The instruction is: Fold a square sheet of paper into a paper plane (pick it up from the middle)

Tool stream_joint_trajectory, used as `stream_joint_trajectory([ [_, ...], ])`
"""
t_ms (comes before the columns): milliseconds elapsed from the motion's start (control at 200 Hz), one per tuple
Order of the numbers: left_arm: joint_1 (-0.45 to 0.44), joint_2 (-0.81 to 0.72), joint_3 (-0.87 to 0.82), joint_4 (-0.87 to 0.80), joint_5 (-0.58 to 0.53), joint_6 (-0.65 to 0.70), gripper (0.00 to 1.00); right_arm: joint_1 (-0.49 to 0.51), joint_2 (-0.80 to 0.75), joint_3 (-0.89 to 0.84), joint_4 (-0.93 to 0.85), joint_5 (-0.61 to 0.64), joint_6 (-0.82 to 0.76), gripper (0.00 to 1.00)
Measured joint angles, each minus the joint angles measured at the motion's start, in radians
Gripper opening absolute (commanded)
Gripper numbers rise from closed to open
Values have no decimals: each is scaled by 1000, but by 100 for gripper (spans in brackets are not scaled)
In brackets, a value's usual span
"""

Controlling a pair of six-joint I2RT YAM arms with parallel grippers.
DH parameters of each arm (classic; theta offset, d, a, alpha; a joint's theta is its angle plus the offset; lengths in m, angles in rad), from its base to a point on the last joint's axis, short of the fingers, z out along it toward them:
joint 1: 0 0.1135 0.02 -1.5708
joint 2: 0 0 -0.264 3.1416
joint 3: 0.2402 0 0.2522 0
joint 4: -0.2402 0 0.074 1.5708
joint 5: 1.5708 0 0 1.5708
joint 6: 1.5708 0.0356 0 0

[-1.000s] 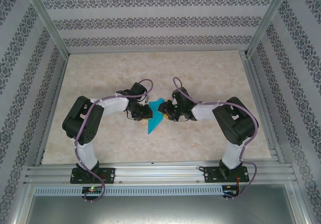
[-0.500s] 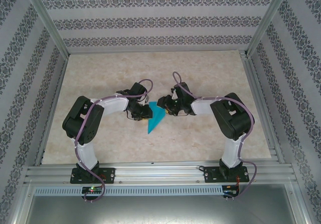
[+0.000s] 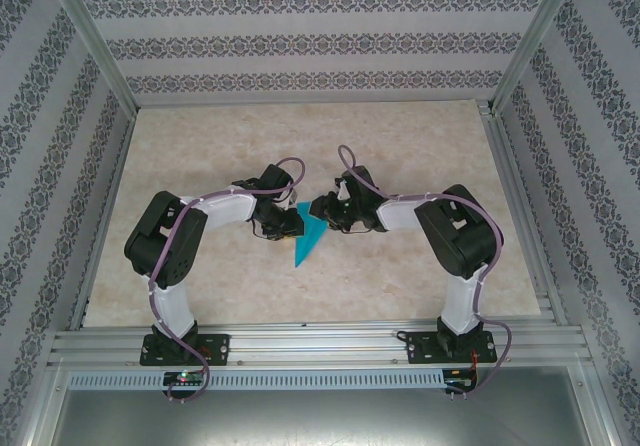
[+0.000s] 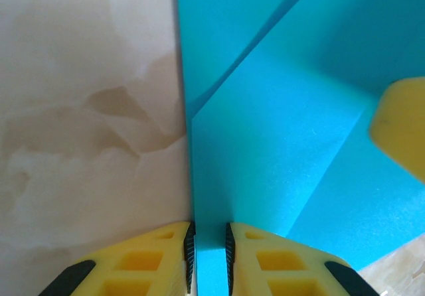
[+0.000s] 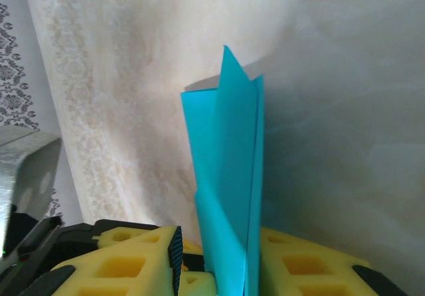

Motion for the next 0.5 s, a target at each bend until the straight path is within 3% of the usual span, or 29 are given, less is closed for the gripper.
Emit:
stream_joint_trajectory([
  [500, 0, -3, 0, 0, 0, -3, 24, 2, 29, 5, 2, -3, -17, 13],
])
